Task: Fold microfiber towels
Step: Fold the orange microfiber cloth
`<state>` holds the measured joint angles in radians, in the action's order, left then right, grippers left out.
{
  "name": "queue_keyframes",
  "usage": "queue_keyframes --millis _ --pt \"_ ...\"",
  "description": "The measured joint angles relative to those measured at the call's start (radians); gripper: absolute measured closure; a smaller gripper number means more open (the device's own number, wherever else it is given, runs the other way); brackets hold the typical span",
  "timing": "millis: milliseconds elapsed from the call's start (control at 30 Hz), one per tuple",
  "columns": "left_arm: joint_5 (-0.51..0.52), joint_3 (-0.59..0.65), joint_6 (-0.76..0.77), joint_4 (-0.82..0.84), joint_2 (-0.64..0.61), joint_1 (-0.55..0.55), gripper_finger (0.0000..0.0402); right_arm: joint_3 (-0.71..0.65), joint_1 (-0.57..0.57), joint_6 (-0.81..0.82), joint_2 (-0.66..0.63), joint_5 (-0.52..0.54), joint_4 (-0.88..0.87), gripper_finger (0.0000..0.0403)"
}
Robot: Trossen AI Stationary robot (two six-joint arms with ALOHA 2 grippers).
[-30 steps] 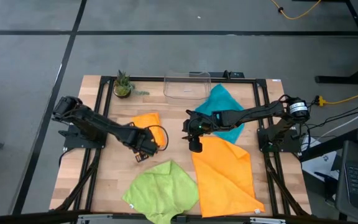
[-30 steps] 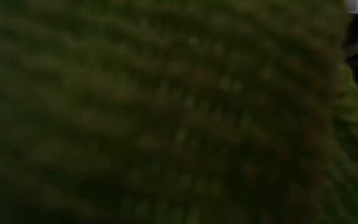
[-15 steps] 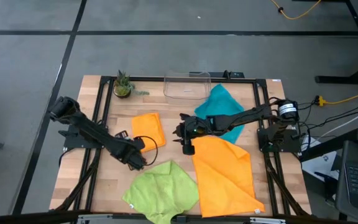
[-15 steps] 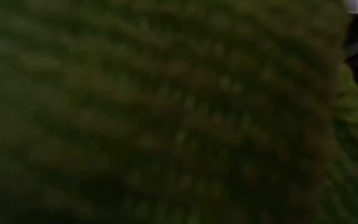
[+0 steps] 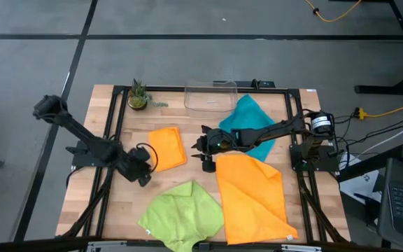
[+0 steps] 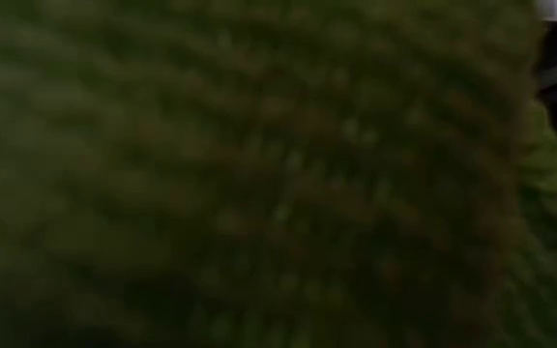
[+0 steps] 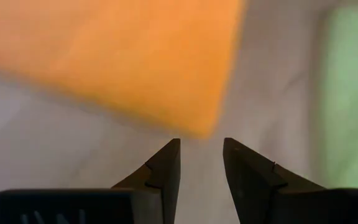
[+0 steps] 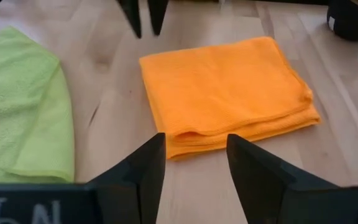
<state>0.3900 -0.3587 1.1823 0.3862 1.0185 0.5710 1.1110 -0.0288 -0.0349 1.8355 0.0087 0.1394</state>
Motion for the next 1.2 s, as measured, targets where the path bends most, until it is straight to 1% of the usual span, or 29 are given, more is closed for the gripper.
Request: queue_keyframes --millis 67,133,300,333,400,500,567,833,933,1033,1100,1133,1200 --pt "0.015 0.048 -0.052 -0.161 -0.022 -0.013 0.0286 0.000 0.001 0.000 0.000 0.000 0.000 0.0229" --pt "0.030 0.065 -0.121 -0.260 -0.024 -0.025 0.0286 0.000 0.001 0.000 0.000 0.001 0.000 0.0229" --pt "0.082 0.065 -0.337 -0.399 -0.025 -0.048 0.0286 0.000 0.001 0.000 0.000 0.000 0.009 0.0229" --pt "0.096 0.065 -0.370 -0.422 -0.025 -0.053 0.0286 0.000 0.001 0.000 0.000 0.000 0.008 0.0229" --pt "0.131 0.065 -0.385 -0.458 -0.025 -0.066 0.0286 0.000 0.001 0.000 0.000 0.000 0.008 0.0229" --pt "0.099 0.065 -0.377 -0.469 -0.025 -0.093 0.0285 0.000 0.001 0.000 0.000 0.000 0.008 0.0229" --pt "0.081 0.065 -0.390 -0.468 -0.025 -0.102 0.0277 0.000 0.001 0.000 0.000 0.000 0.007 0.0229" --pt "0.069 0.065 -0.495 -0.467 -0.025 -0.144 0.0205 0.000 0.001 0.000 0.000 0.000 0.007 0.0229" --pt "0.059 0.065 -0.536 -0.490 -0.024 -0.153 0.0187 0.000 0.001 0.000 0.000 0.000 0.007 0.0229" --pt "-0.022 0.057 -0.540 -0.567 -0.024 -0.160 0.0183 0.000 0.001 0.000 0.000 0.000 0.007 0.0229" --pt "-0.081 0.020 -0.551 -0.572 -0.024 -0.163 0.0185 0.000 0.001 0.000 0.000 0.000 0.007 0.0229" --pt "-0.098 -0.005 -0.583 -0.566 -0.024 -0.162 0.0186 0.000 0.001 -0.002 0.000 0.000 0.007 0.0229" --pt "-0.113 -0.077 -0.700 -0.536 -0.024 -0.152 0.0188 0.000 0.001 -0.022 0.000 0.000 0.008 0.0229"
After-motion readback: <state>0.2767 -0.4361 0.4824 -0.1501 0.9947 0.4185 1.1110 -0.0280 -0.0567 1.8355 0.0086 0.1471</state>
